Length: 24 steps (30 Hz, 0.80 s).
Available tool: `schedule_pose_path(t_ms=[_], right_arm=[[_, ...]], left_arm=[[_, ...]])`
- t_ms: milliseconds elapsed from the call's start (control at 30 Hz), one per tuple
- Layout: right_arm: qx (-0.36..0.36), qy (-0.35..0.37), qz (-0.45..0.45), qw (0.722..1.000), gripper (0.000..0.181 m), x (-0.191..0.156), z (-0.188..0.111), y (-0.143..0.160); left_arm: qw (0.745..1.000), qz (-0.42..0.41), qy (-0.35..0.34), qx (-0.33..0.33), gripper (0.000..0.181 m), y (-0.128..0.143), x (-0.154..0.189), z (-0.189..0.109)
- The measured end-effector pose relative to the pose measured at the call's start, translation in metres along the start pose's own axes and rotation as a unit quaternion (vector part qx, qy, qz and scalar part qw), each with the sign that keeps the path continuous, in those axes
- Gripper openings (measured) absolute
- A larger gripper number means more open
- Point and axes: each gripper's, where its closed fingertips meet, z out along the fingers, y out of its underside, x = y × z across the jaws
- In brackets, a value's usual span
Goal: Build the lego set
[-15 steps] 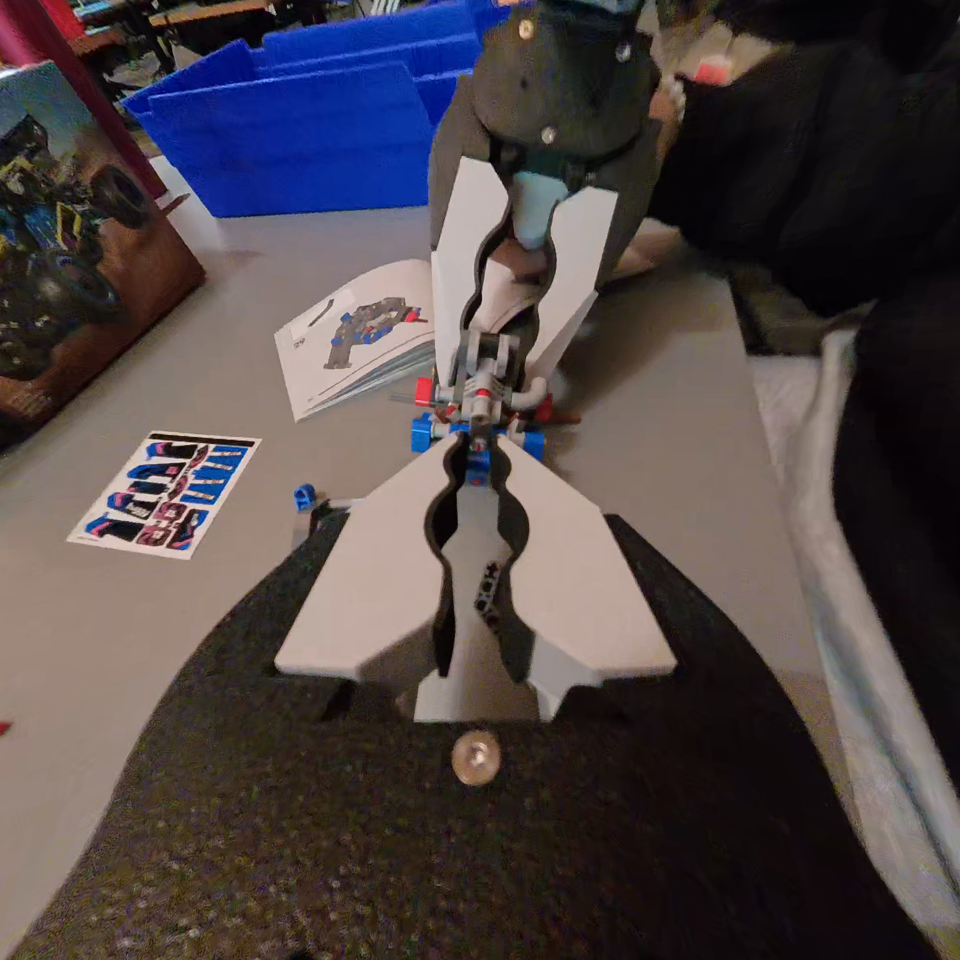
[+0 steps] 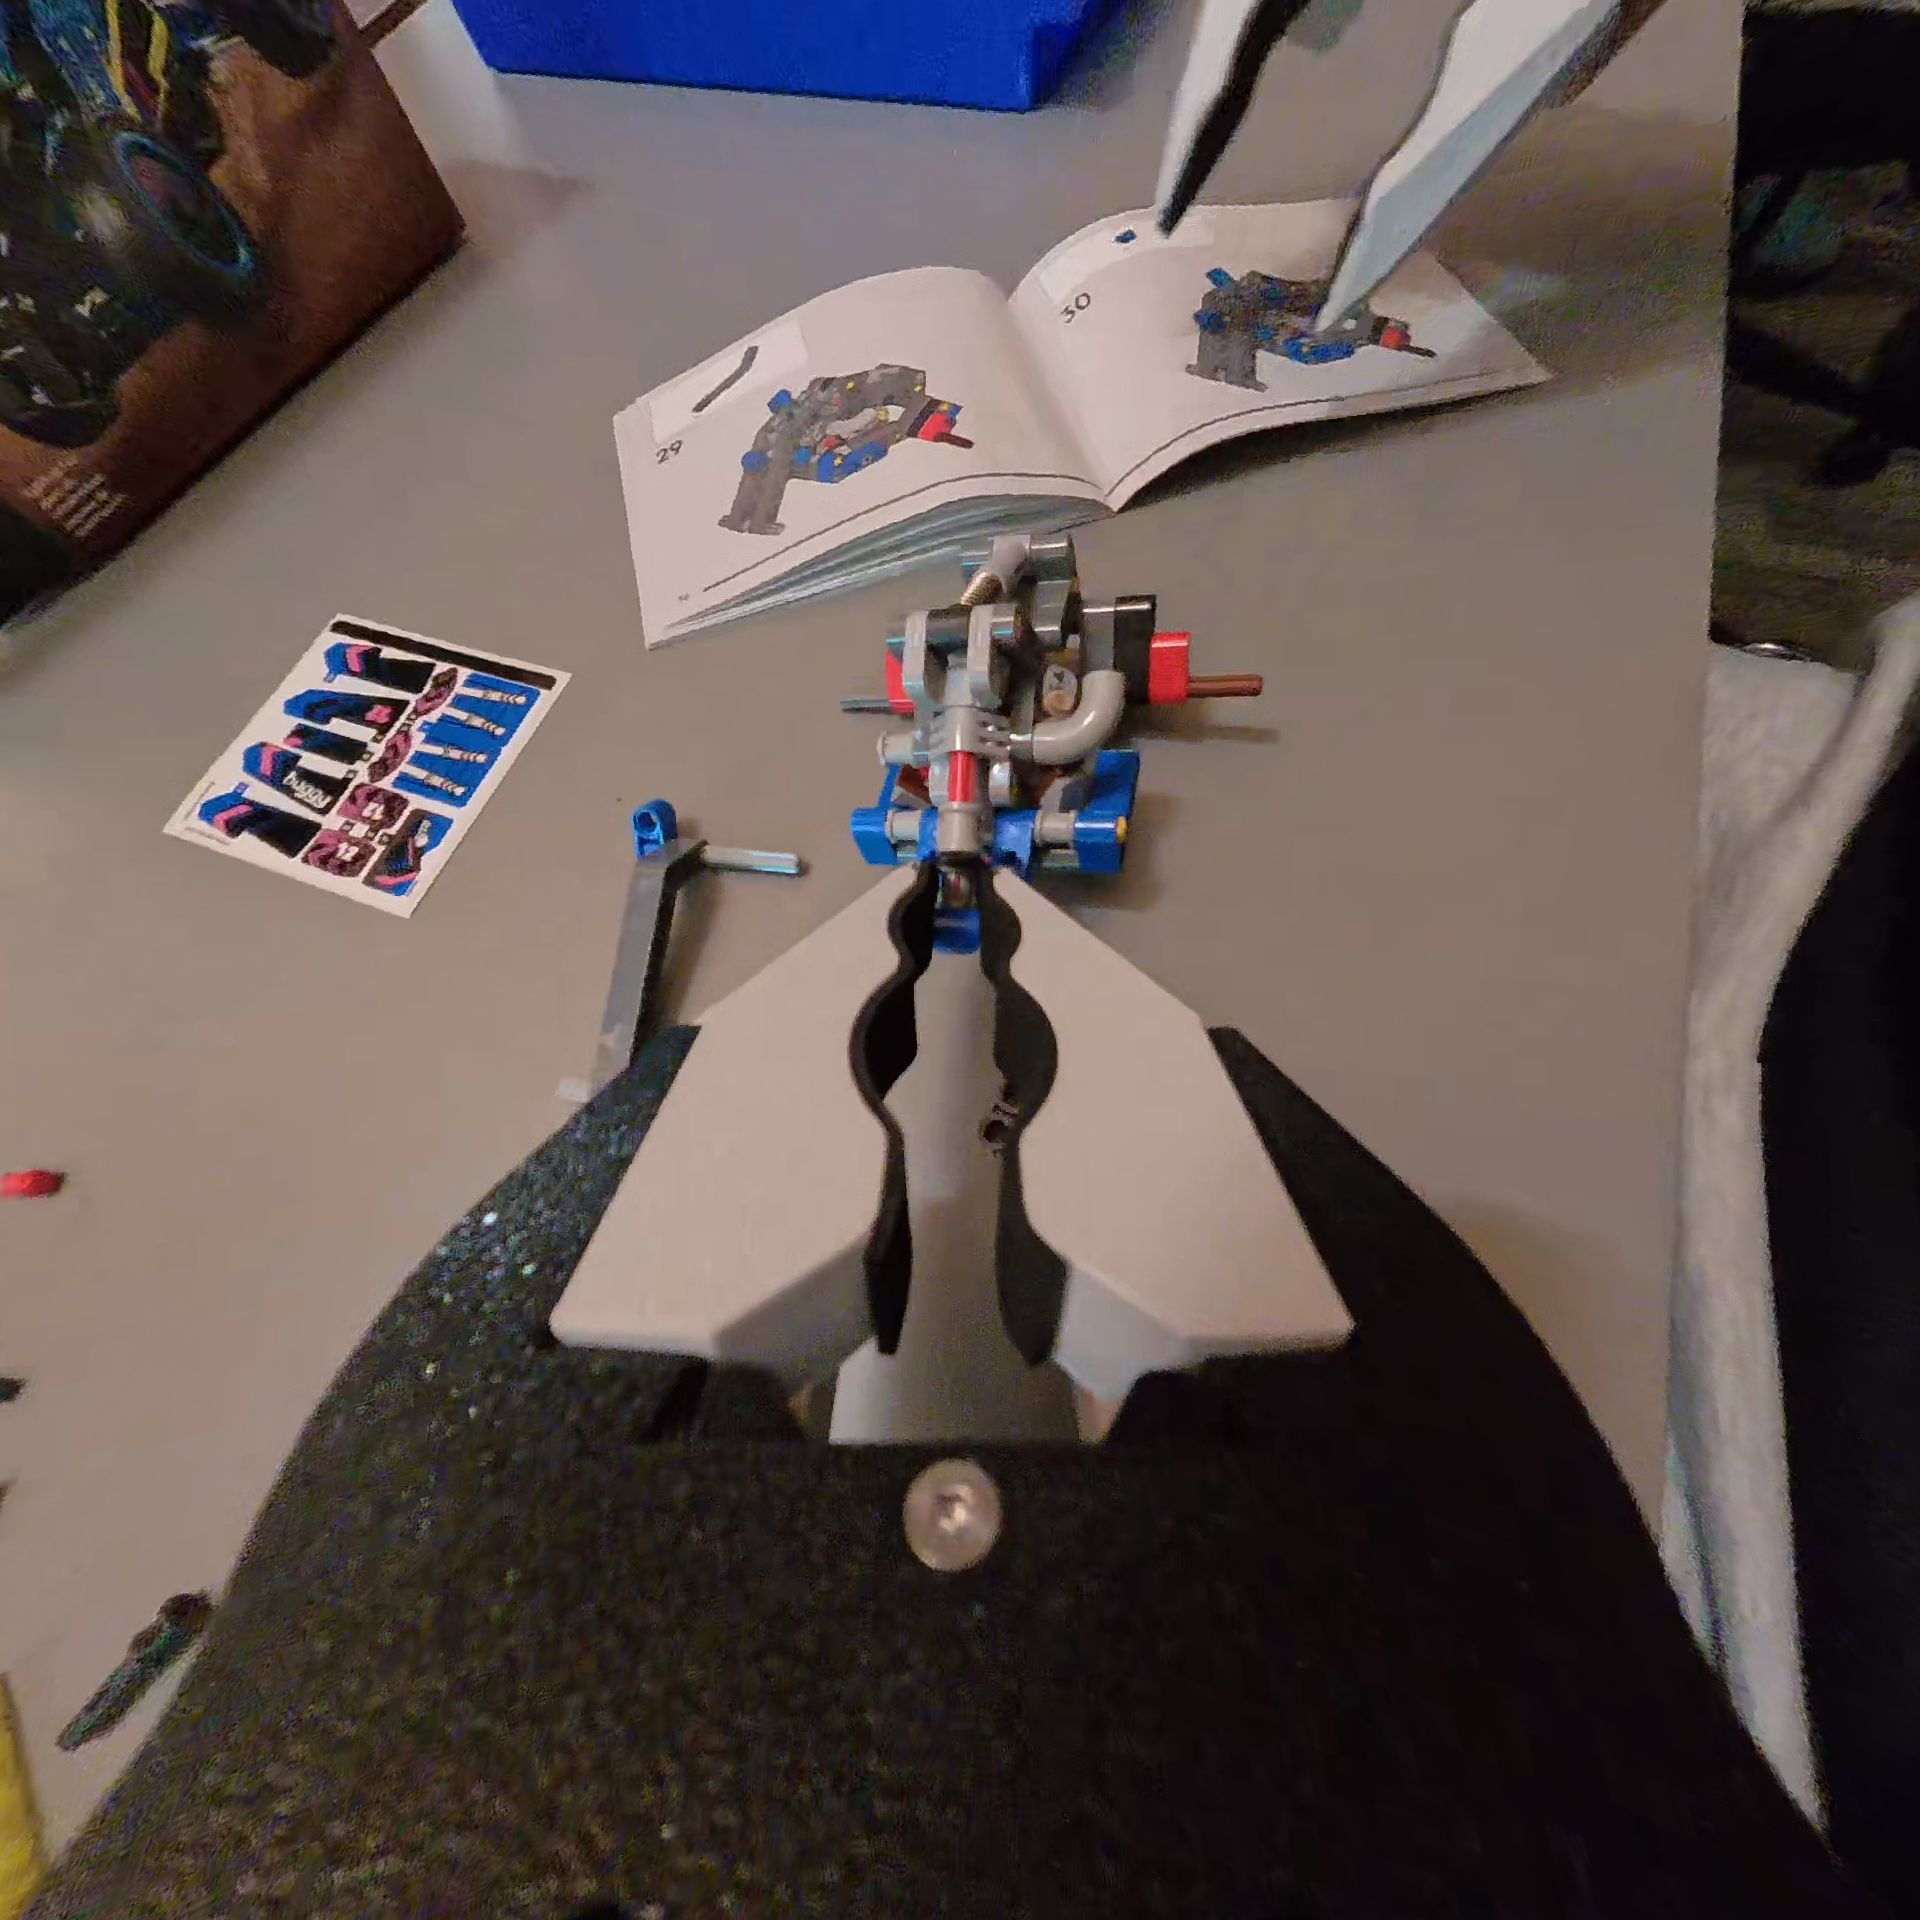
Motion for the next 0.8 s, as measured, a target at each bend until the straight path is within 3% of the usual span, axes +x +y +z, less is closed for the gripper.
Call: schedule_pose_path(t_ms=[67, 100, 167, 267, 333, 467, 800], right_arm=[[-0.025, 0.006, 0.079, 0.997, 0.05, -0.01, -0.016, 0.034], [-0.005, -0.004, 0.099, 0.995, 0.052, -0.024, -0.019, 0.037], [0.023, 0.052, 0.128, 0.99, 0.054, -0.028, -0.02, 0.041], [-0.013, 0.12, 0.114, 0.986, 0.059, -0.029, -0.014, 0.06], [0.007, 0.11, 0.107, 0.988, 0.046, -0.033, -0.013, 0.059], [0.001, 0.145, 0.097, 0.985, 0.035, -0.009, -0.023, 0.076], [-0.026, 0.185, 0.101, 0.977, 0.031, 0.017, -0.046, 0.109]], left_arm=[[1.0, -0.001, -0.014, -0.017, 0.005, 0.002, 0.002, 0.002], [0.999, 0.001, -0.024, -0.027, 0.005, 0.004, 0.002, 0.004], [0.998, -0.005, -0.033, -0.045, 0.005, 0.007, 0.003, 0.008], [0.999, -0.024, -0.011, -0.034, 0.005, 0.002, 0.012, 0.013], [0.999, -0.032, -0.004, -0.029, 0.005, 0.0, 0.014, 0.016], [0.999, -0.034, -0.002, -0.029, 0.005, -0.004, 0.017, 0.023], [0.999, -0.036, 0.011, -0.024, 0.005, -0.016, 0.03, 0.041]])
